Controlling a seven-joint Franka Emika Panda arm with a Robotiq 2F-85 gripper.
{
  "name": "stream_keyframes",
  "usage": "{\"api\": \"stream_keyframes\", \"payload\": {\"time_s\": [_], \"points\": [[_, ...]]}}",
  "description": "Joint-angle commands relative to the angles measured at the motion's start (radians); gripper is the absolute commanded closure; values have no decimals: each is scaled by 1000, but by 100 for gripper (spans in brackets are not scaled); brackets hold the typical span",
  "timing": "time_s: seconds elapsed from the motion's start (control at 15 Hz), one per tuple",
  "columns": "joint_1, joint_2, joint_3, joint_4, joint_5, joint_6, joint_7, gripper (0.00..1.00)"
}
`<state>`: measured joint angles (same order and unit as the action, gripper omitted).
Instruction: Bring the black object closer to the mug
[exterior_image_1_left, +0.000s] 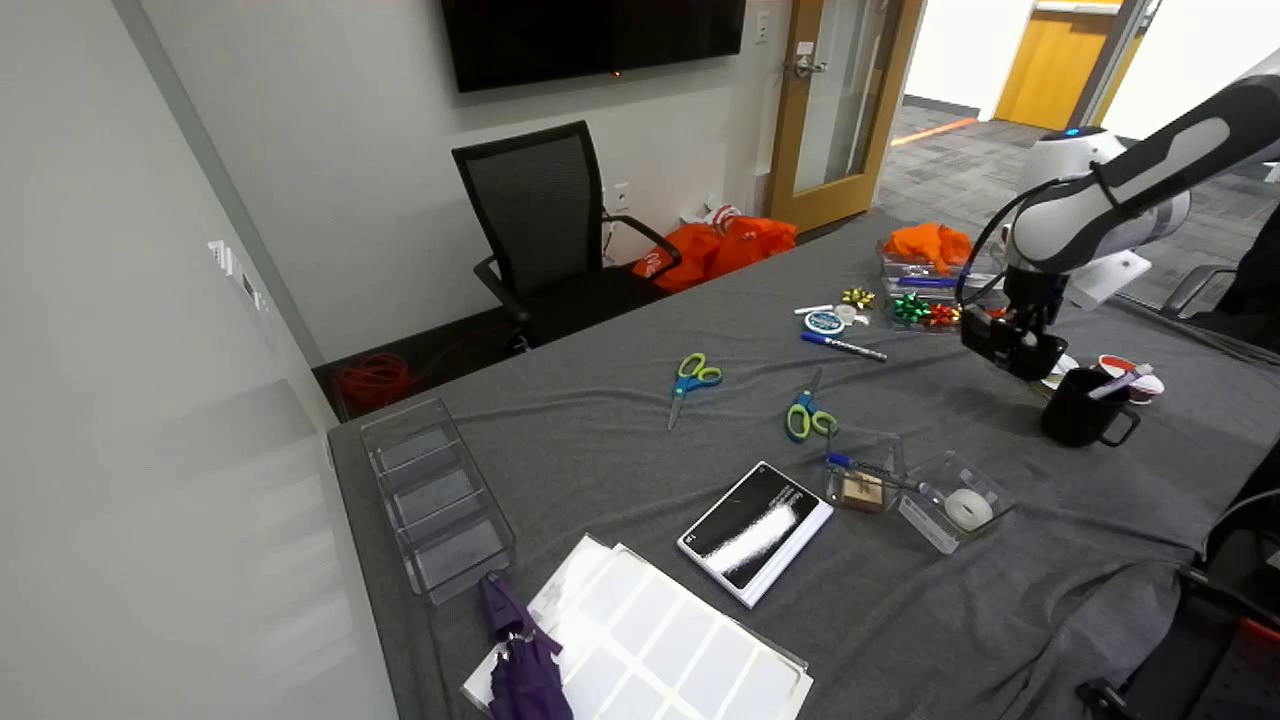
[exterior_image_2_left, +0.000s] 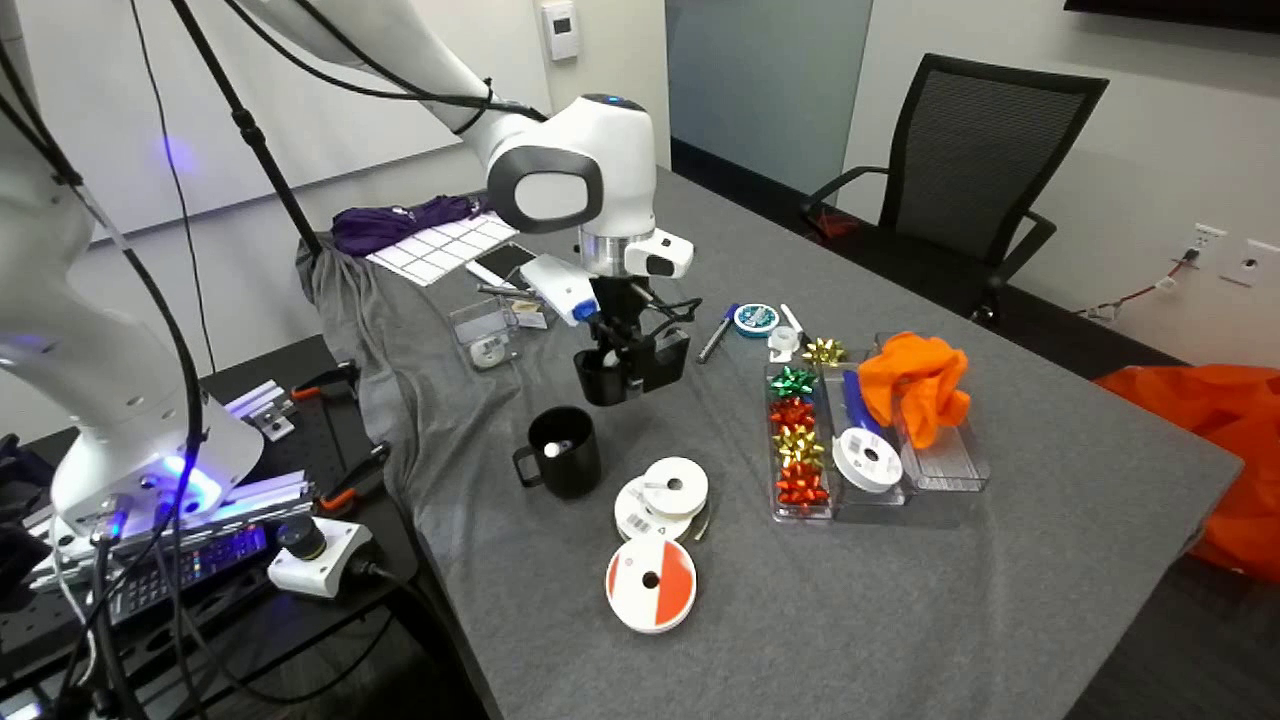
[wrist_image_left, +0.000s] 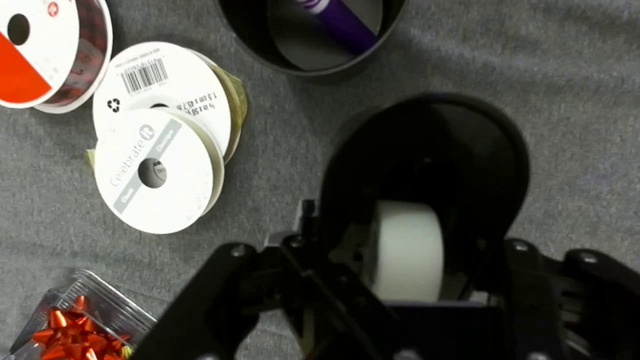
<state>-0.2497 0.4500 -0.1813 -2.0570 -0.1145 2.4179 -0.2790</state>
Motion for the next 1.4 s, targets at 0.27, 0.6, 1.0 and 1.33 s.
{"api": "stream_keyframes", "payload": {"time_s": [0.27, 0.6, 1.0, 1.33], "points": [[-31, 64, 138, -43, 226, 54, -21, 60], [-47, 71, 144, -40, 279, 100, -32, 19], [-16, 66, 132, -67, 252, 199, 21, 0], [85, 47, 107, -104, 200, 224, 165, 0]]}}
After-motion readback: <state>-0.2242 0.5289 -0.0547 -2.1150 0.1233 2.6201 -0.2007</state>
